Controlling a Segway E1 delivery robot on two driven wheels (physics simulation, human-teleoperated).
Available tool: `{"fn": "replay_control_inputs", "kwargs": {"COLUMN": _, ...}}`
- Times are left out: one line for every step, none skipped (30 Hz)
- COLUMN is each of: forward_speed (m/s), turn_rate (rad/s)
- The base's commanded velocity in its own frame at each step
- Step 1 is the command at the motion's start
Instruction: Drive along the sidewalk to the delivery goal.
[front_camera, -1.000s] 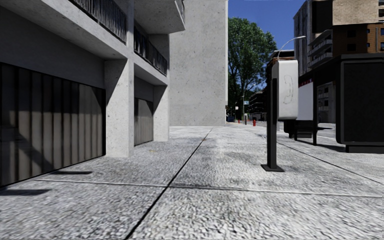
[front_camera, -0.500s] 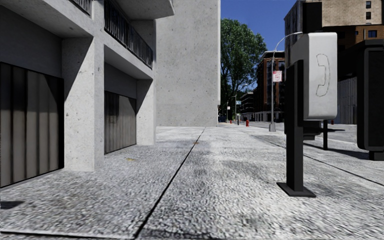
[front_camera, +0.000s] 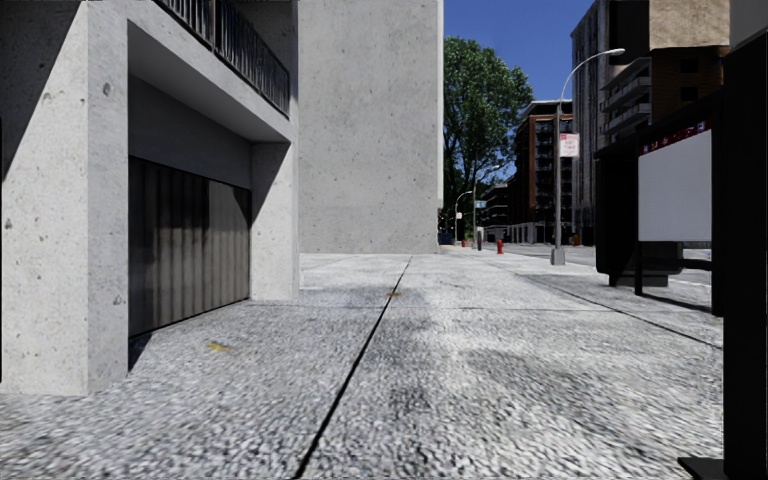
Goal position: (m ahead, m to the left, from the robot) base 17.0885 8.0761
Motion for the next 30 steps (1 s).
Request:
{"fn": "replay_control_inputs", "kwargs": {"forward_speed": 2.0, "turn_rate": 0.0}}
{"fn": "replay_control_inputs", "kwargs": {"forward_speed": 2.0, "turn_rate": 0.0}}
{"fn": "replay_control_inputs", "kwargs": {"forward_speed": 2.0, "turn_rate": 0.0}}
{"fn": "replay_control_inputs", "kwargs": {"forward_speed": 2.0, "turn_rate": 0.0}}
{"fn": "replay_control_inputs", "kwargs": {"forward_speed": 2.0, "turn_rate": 0.0}}
{"fn": "replay_control_inputs", "kwargs": {"forward_speed": 2.0, "turn_rate": 0.0}}
{"fn": "replay_control_inputs", "kwargs": {"forward_speed": 2.0, "turn_rate": 0.0}}
{"fn": "replay_control_inputs", "kwargs": {"forward_speed": 2.0, "turn_rate": 0.0}}
{"fn": "replay_control_inputs", "kwargs": {"forward_speed": 2.0, "turn_rate": 0.0}}
{"fn": "replay_control_inputs", "kwargs": {"forward_speed": 2.0, "turn_rate": 0.0}}
{"fn": "replay_control_inputs", "kwargs": {"forward_speed": 2.0, "turn_rate": 0.0}}
{"fn": "replay_control_inputs", "kwargs": {"forward_speed": 2.0, "turn_rate": 0.0}}
{"fn": "replay_control_inputs", "kwargs": {"forward_speed": 2.0, "turn_rate": 0.0}}
{"fn": "replay_control_inputs", "kwargs": {"forward_speed": 2.0, "turn_rate": 0.0}}
{"fn": "replay_control_inputs", "kwargs": {"forward_speed": 2.0, "turn_rate": 0.0}}
{"fn": "replay_control_inputs", "kwargs": {"forward_speed": 2.0, "turn_rate": 0.0}}
{"fn": "replay_control_inputs", "kwargs": {"forward_speed": 2.0, "turn_rate": 0.0}}
{"fn": "replay_control_inputs", "kwargs": {"forward_speed": 2.0, "turn_rate": 0.0}}
{"fn": "replay_control_inputs", "kwargs": {"forward_speed": 2.0, "turn_rate": 0.0}}
{"fn": "replay_control_inputs", "kwargs": {"forward_speed": 2.0, "turn_rate": 0.0}}
{"fn": "replay_control_inputs", "kwargs": {"forward_speed": 2.0, "turn_rate": 0.0}}
{"fn": "replay_control_inputs", "kwargs": {"forward_speed": 2.0, "turn_rate": 0.0}}
{"fn": "replay_control_inputs", "kwargs": {"forward_speed": 2.0, "turn_rate": 0.0}}
{"fn": "replay_control_inputs", "kwargs": {"forward_speed": 2.0, "turn_rate": 0.0}}
{"fn": "replay_control_inputs", "kwargs": {"forward_speed": 2.0, "turn_rate": 0.0}}
{"fn": "replay_control_inputs", "kwargs": {"forward_speed": 2.0, "turn_rate": 0.0}}
{"fn": "replay_control_inputs", "kwargs": {"forward_speed": 2.0, "turn_rate": 0.0}}
{"fn": "replay_control_inputs", "kwargs": {"forward_speed": 2.0, "turn_rate": 0.0}}
{"fn": "replay_control_inputs", "kwargs": {"forward_speed": 2.0, "turn_rate": 0.0}}
{"fn": "replay_control_inputs", "kwargs": {"forward_speed": 2.0, "turn_rate": 0.0}}
